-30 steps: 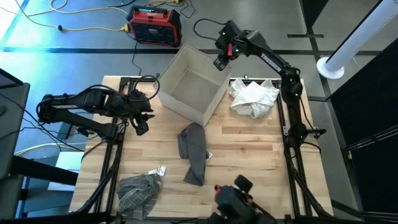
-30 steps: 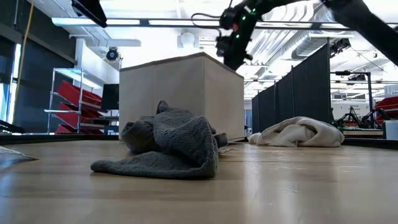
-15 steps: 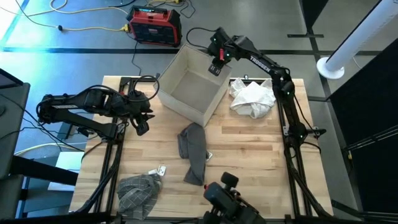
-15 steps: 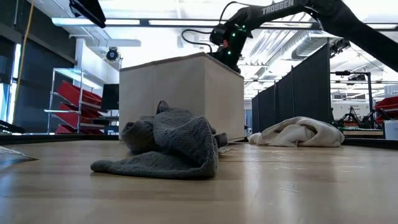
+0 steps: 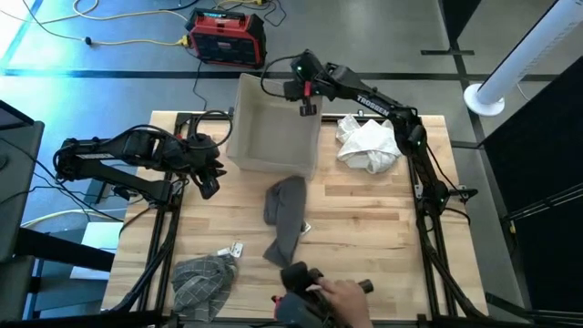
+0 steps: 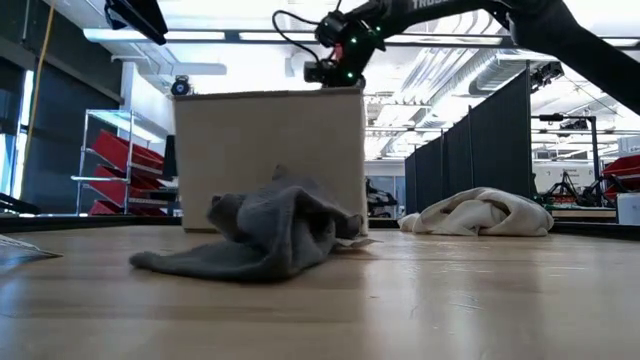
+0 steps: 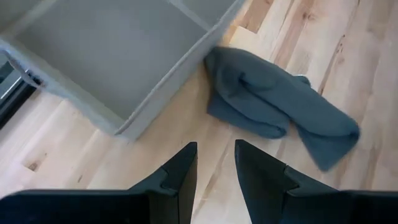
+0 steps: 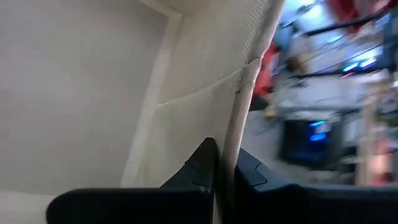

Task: Fold towel
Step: Move the gray laundry organizer to the top center of the table, then fold the dark gray towel

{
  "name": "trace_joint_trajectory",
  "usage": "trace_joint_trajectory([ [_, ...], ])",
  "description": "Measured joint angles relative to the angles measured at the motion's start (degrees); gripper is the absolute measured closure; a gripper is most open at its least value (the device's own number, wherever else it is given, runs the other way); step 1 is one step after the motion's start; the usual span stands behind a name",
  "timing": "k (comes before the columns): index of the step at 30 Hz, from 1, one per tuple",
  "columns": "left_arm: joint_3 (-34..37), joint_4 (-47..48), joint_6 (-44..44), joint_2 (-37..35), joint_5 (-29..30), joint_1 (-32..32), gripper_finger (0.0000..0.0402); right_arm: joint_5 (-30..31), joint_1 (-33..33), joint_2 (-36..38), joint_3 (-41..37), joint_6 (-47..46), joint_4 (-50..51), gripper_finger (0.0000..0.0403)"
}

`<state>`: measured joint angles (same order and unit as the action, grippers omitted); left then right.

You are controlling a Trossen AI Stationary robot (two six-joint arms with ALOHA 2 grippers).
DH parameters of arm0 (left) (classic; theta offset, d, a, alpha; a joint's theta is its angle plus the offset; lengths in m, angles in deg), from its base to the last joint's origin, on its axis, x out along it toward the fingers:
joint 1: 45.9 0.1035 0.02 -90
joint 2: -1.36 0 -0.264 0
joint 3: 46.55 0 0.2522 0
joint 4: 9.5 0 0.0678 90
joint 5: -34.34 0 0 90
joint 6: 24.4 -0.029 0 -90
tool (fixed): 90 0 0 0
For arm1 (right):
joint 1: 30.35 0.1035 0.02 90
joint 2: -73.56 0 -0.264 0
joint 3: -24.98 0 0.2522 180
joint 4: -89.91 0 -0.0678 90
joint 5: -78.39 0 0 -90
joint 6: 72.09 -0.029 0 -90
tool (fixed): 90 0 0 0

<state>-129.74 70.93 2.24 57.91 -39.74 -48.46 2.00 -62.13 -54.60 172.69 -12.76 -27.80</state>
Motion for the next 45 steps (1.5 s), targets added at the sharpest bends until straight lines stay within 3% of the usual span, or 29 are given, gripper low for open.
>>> trace_joint_trajectory([
  [11,0.0,0.0,0.3,0.0,-0.4,0.0,0.0300,-4.6,-2.6,0.0,0.0,-3.6,-2.8,0.0400],
  [18,0.0,0.0,-0.2,0.0,-0.4,0.0,0.0300,-4.0,-2.0,0.0,0.0,-2.3,-3.3,0.0329],
  [27,0.0,0.0,-0.5,0.0,-0.4,0.0,0.0300,9.1,0.5,2.2,0.0,-5.3,-6.9,0.0238],
  [30,0.0,-0.1,-1.3,0.0,-0.3,0.0,0.0300,10.4,2.1,5.8,0.0,-8.2,-3.9,0.0227],
  [33,0.0,-0.1,-2.3,0.0,-0.1,0.0,0.0300,6.9,3.7,11.2,0.0,-17.7,2.6,0.0227],
  [38,0.0,-0.1,-4.3,0.0,2.1,0.0,0.0300,-11.0,5.7,18.7,0.2,-40.1,19.6,0.0227],
  [40,0.0,-0.2,-4.4,0.0,2.2,0.0,0.0300,-14.6,7.7,20.0,0.1,-43.8,27.8,0.0227],
  [45,0.0,-0.1,-5.3,0.2,3.2,0.0,0.0300,-15.9,15.7,20.8,-0.1,-44.0,42.1,0.0227],
])
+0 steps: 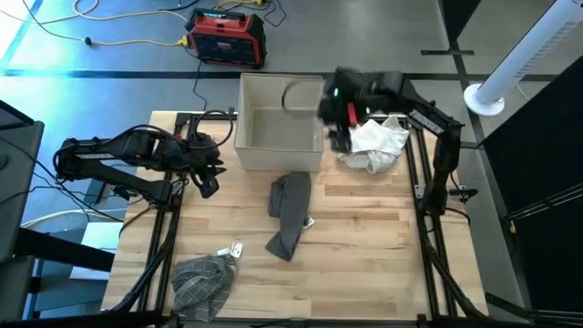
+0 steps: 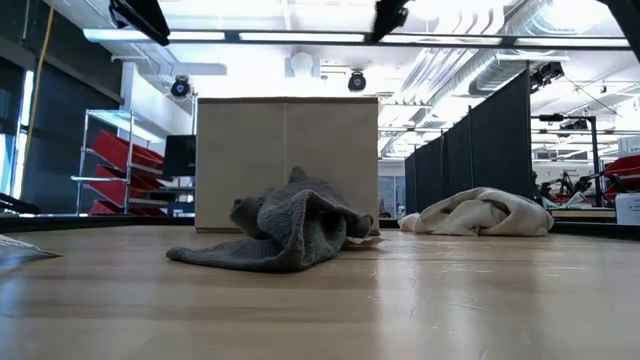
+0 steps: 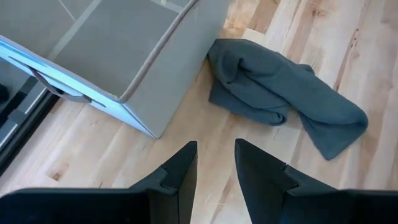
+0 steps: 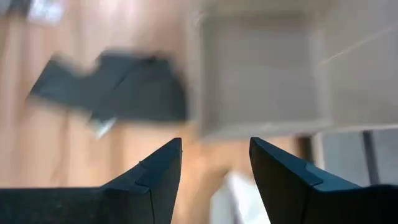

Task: Fold towel
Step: Fold the dark gray towel

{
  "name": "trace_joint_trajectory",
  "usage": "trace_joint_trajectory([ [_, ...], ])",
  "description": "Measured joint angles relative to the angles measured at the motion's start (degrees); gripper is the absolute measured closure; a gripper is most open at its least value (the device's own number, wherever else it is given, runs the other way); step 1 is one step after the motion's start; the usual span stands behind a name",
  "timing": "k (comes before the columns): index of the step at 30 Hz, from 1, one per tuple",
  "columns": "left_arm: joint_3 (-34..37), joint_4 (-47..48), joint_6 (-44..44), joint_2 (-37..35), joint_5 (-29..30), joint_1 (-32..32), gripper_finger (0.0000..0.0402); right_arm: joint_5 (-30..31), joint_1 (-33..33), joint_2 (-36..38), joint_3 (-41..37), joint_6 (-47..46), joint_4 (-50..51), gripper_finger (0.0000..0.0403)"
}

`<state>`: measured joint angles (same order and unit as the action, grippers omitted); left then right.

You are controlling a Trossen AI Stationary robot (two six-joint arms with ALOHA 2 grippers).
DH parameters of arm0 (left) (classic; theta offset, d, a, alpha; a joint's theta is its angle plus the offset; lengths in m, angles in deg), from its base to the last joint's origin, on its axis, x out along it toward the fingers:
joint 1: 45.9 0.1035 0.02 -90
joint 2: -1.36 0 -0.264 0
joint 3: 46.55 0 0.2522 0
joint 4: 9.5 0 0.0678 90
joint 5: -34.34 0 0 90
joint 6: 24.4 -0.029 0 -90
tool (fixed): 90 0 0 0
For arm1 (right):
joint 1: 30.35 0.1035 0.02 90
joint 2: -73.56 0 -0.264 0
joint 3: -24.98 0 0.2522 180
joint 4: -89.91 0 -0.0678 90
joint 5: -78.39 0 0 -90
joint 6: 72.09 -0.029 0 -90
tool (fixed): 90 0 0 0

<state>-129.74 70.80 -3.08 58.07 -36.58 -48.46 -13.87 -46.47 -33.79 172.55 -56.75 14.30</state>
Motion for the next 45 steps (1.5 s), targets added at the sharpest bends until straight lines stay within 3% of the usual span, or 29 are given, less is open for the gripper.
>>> trace_joint_trajectory([
  [5,0.0,-0.1,2.2,0.5,0.2,0.0,0.0300,-6.5,8.5,1.3,-3.6,3.8,-1.4,0.0227],
  [11,0.0,-0.3,6.2,2.2,-1.7,-1.0,0.0300,-7.0,14.8,1.7,-11.1,4.6,-4.1,0.0227],
  [16,0.0,-0.2,7.2,3.8,-4.7,-3.5,0.0300,-7.8,17.6,3.6,-24.7,2.0,-15.6,0.0227],
  [19,0.0,-0.3,6.7,4.2,-4.9,-7.8,0.0300,-3.6,18.9,5.1,-34.7,-3.6,-23.0,0.0227],
  [23,0.0,-0.4,5.1,4.1,-2.3,-14.0,0.0300,8.4,22.3,7.1,-45.6,-9.1,-31.9,0.0227],
  [27,0.0,-0.4,6.5,4.1,-1.7,-18.5,0.0300,16.9,25.2,7.3,-54.2,-7.3,-37.2,0.0227],
  [32,0.0,-0.4,15.1,4.1,4.6,-22.4,0.0300,24.7,27.1,7.3,-64.4,-2.1,-47.1,0.0227],
  [37,0.0,-0.4,20.1,4.1,8.3,-24.5,0.0300,27.8,27.0,7.2,-72.4,8.8,-62.8,0.0227],
  [42,0.0,-0.3,22.0,4.1,7.2,-24.6,0.0300,25.2,25.8,6.9,-78.2,19.2,-80.3,0.0227],
  [45,0.0,-0.1,23.2,4.2,7.1,-24.7,0.0300,23.1,24.7,6.2,-79.7,26.6,-83.9,0.0227],
])
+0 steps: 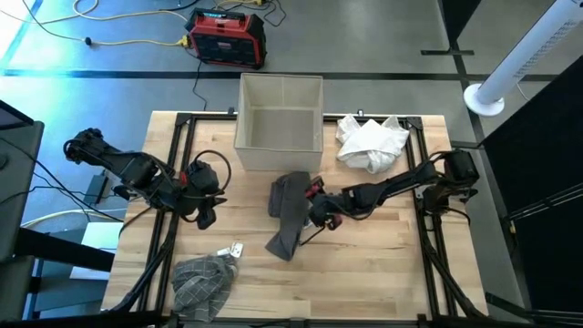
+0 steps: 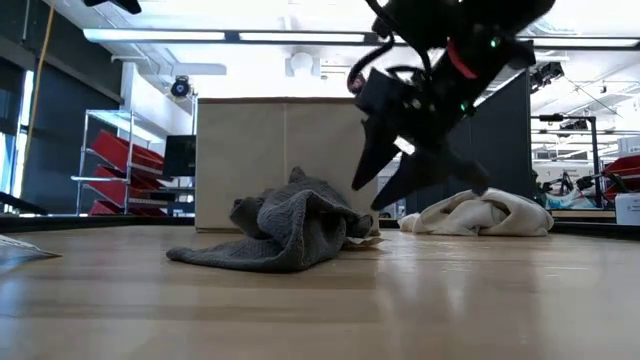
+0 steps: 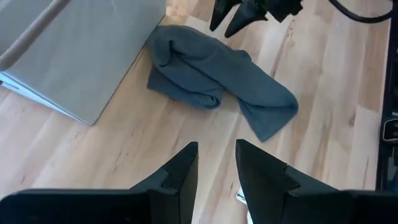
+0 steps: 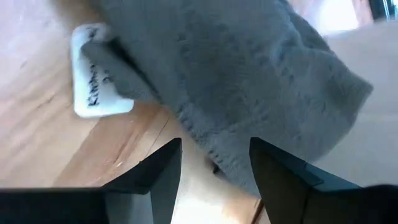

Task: Fold towel
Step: Fold the dark gray towel

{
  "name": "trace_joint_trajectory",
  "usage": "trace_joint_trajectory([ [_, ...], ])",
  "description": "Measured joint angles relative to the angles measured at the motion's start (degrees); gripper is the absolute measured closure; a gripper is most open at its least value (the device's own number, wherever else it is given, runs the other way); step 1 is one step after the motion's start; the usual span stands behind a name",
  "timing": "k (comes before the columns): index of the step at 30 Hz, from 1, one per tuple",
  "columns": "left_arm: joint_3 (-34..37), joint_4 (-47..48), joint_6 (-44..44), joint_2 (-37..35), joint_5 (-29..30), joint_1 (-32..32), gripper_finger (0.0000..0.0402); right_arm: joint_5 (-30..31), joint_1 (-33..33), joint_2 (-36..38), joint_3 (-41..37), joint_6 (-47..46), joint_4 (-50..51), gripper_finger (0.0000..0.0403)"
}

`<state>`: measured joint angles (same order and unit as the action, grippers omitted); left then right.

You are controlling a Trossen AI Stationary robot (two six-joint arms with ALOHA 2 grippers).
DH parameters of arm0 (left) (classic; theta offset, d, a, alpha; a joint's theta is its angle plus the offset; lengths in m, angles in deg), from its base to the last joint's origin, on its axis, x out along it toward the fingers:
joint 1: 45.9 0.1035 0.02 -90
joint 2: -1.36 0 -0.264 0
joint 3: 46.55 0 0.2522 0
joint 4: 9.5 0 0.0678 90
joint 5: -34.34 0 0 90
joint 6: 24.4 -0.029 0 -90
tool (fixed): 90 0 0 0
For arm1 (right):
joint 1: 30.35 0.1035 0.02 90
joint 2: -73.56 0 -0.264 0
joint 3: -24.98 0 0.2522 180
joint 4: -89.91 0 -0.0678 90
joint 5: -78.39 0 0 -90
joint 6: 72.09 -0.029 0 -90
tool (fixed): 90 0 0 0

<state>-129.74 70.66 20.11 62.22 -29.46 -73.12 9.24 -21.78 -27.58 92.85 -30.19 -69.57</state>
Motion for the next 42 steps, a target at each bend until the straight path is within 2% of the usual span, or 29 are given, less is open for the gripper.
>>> trace_joint_trajectory([
  [12,0.0,0.3,2.0,0.0,-0.1,0.0,0.0300,-1.9,-4.4,-3.9,-0.5,5.8,-6.6,0.0234],
  [15,0.0,0.5,1.9,0.0,-0.1,0.0,0.0300,0.2,-4.6,-4.0,0.6,2.5,-6.1,0.0272],
  [19,0.0,1.7,1.9,0.0,0.0,0.0,0.0300,0.1,-5.0,-4.0,4.4,-5.4,-1.3,0.0373],
  [21,0.0,2.7,1.9,0.0,0.0,0.0,0.0300,-1.2,-5.3,-4.0,7.2,-10.7,1.5,0.0391],
  [27,0.0,3.8,1.5,0.0,0.0,0.0,0.0300,-3.0,-4.2,-2.3,21.2,-24.2,21.9,0.0401],
  [32,0.0,3.9,-1.0,0.0,-0.2,0.0,0.0300,-11.0,-1.3,-1.8,39.8,-37.4,43.3,0.0402],
  [35,0.0,3.8,-3.4,0.0,-0.2,0.0,0.0300,-14.2,-0.5,-1.6,50.6,-44.0,48.3,0.0402],
  [38,0.0,2.6,-7.3,0.0,-0.2,0.1,0.0300,-11.1,-0.2,-1.6,58.8,-49.9,47.7,0.0402],
  [42,0.0,-1.2,-14.1,0.0,-0.1,0.1,0.0300,0.2,-0.6,-1.6,64.5,-57.9,44.8,0.0403],
])
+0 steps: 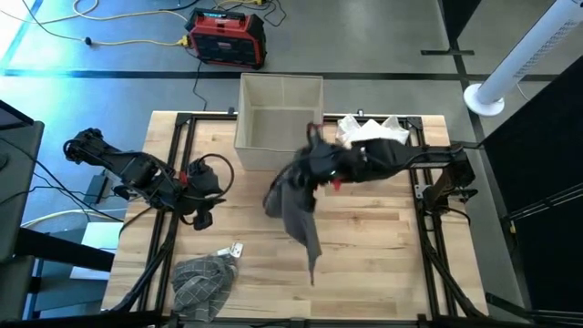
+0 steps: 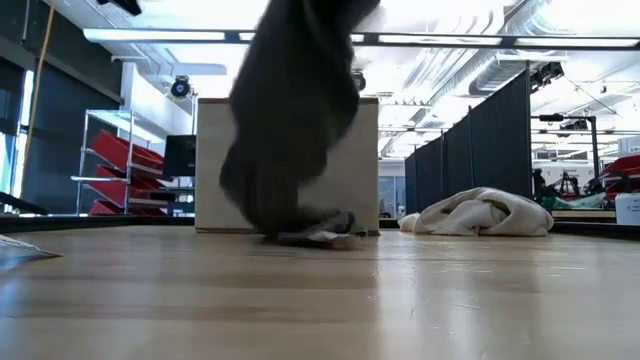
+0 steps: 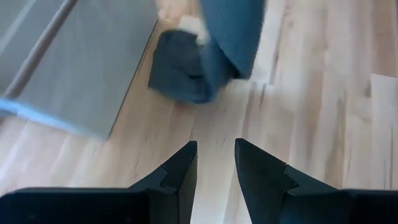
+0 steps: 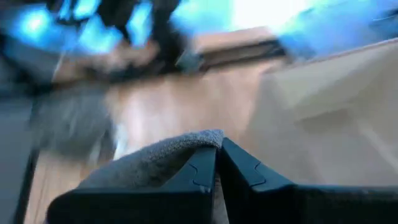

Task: Fold towel
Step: Fold the dark gray towel

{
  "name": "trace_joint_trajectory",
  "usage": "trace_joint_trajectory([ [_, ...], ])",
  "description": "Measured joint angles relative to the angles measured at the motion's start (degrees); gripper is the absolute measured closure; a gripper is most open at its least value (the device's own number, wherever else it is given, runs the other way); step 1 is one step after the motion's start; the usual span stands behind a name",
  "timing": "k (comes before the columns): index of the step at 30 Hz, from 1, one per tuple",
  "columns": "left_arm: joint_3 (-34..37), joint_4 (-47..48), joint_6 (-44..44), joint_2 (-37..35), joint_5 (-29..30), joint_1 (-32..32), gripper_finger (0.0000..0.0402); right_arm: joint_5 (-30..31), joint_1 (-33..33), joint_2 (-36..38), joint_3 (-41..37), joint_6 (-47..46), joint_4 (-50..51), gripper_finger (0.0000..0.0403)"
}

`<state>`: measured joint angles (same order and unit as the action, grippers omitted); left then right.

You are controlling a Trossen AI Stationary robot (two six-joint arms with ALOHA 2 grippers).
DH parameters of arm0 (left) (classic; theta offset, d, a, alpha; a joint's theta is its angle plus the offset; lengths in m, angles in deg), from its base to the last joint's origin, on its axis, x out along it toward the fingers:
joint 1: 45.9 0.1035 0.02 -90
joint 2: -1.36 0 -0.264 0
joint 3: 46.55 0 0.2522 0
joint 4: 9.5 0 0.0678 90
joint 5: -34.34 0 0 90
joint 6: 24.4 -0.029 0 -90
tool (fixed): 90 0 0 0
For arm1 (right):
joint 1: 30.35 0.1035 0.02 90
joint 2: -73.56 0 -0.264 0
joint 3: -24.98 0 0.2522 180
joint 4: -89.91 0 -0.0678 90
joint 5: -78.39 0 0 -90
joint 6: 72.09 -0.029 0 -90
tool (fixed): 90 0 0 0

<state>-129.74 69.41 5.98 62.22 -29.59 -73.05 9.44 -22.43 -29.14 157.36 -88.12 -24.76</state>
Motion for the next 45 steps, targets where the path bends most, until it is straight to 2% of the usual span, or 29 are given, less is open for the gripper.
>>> trace_joint_trajectory([
  [3,0.0,-1.6,-4.6,0.0,0.0,0.0,0.0300,5.1,-0.6,0.0,0.7,-5.1,0.1,0.0403],
  [9,0.0,-1.7,-11.5,0.0,-0.1,-0.1,0.0300,3.6,1.3,-0.8,0.6,-15.5,0.3,0.0403],
  [16,0.0,-1.7,-19.0,0.0,-4.3,-0.3,0.0300,-0.6,5.4,-3.9,0.6,-14.8,-4.0,0.0403],
  [20,0.0,-2.0,-18.9,0.0,-4.4,0.0,0.0300,-0.1,4.2,-8.2,0.6,-14.8,0.3,0.0403],
  [28,0.0,-2.0,-9.8,0.0,-4.5,1.4,0.0300,-0.4,-2.1,-17.7,0.4,-15.3,6.1,0.0402],
  [30,0.0,-2.0,-5.7,0.0,-4.5,1.2,0.0300,-3.0,-2.7,-18.1,0.4,-14.7,6.2,0.0394],
  [34,0.0,-2.0,3.0,0.3,-3.5,0.4,0.0300,-6.6,-3.0,-17.6,0.5,-11.0,6.2,0.0351],
  [38,0.0,-2.0,7.8,2.1,-1.6,-0.5,0.0300,-6.6,-2.8,-15.3,0.5,-7.2,8.0,0.0292],
  [45,0.0,-1.9,9.4,7.7,-1.7,-2.0,0.0300,-4.5,0.0,-9.1,0.6,0.9,21.7,0.0235],
])
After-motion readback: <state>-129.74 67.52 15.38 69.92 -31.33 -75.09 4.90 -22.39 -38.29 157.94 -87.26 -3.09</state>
